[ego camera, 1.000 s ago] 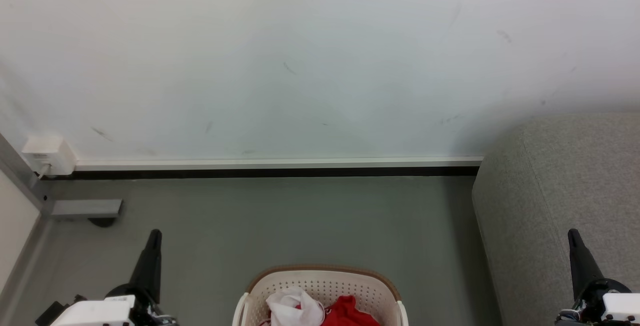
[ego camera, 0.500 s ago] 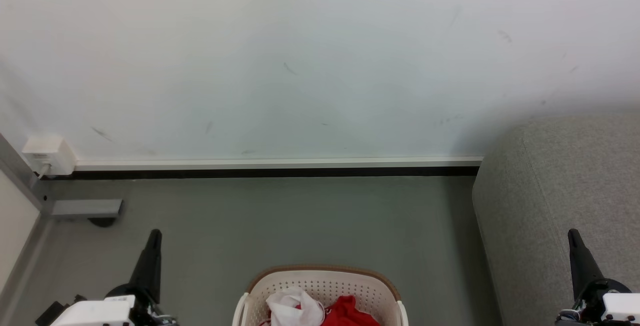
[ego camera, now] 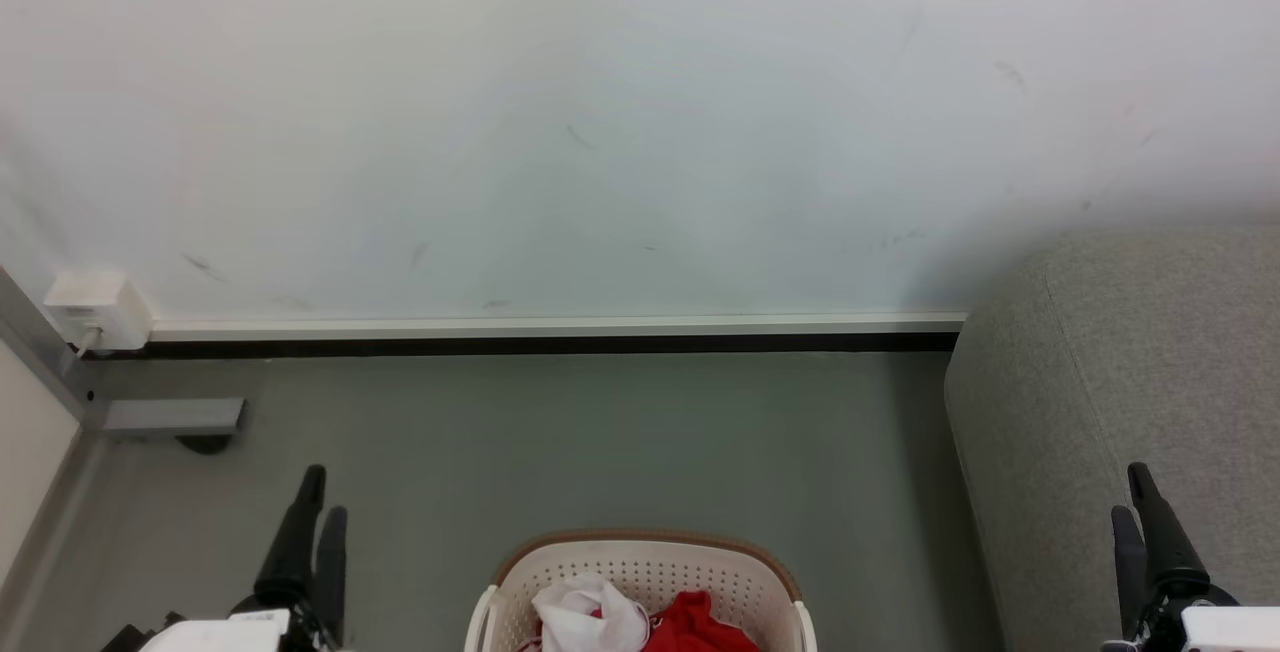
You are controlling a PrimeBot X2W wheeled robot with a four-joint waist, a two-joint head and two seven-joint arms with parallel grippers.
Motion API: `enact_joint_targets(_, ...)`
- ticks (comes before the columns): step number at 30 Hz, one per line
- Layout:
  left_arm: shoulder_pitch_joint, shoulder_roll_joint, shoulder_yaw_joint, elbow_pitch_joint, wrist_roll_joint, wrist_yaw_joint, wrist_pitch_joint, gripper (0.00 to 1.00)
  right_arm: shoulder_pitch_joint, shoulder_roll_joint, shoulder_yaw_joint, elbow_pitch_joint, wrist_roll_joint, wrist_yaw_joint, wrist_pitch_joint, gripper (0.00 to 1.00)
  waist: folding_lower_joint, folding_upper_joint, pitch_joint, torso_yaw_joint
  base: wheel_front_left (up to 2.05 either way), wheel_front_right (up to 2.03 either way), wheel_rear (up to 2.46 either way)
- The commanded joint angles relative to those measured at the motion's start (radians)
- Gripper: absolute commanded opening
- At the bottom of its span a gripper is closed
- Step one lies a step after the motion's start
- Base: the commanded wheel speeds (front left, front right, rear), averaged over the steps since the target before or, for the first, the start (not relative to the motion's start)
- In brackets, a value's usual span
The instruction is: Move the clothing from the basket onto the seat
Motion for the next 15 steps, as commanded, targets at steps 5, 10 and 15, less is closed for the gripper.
enact_joint_targets(5,-0.009,0.005,-0.013,-0.011,0.041,-0.003,-0.033,1.00,-0.013,-0.018,0.025,-0.018,-0.080,0.000,-0.033,1.00,0.0000,0.0000,0.001,0.000,0.00,0.00,0.00)
enact_joint_targets(10,-0.006,0.006,-0.020,-0.008,0.108,-0.004,-0.056,1.00,-0.008,-0.018,0.033,-0.032,-0.192,0.000,-0.056,1.00,0.0000,0.0000,0.002,0.002,0.00,0.00,0.00)
enact_joint_targets(15,-0.001,0.006,-0.029,-0.015,0.193,0.001,-0.078,1.00,-0.001,-0.018,0.045,-0.052,-0.315,0.000,-0.078,1.00,0.0000,0.0000,0.002,0.005,0.00,0.00,0.00)
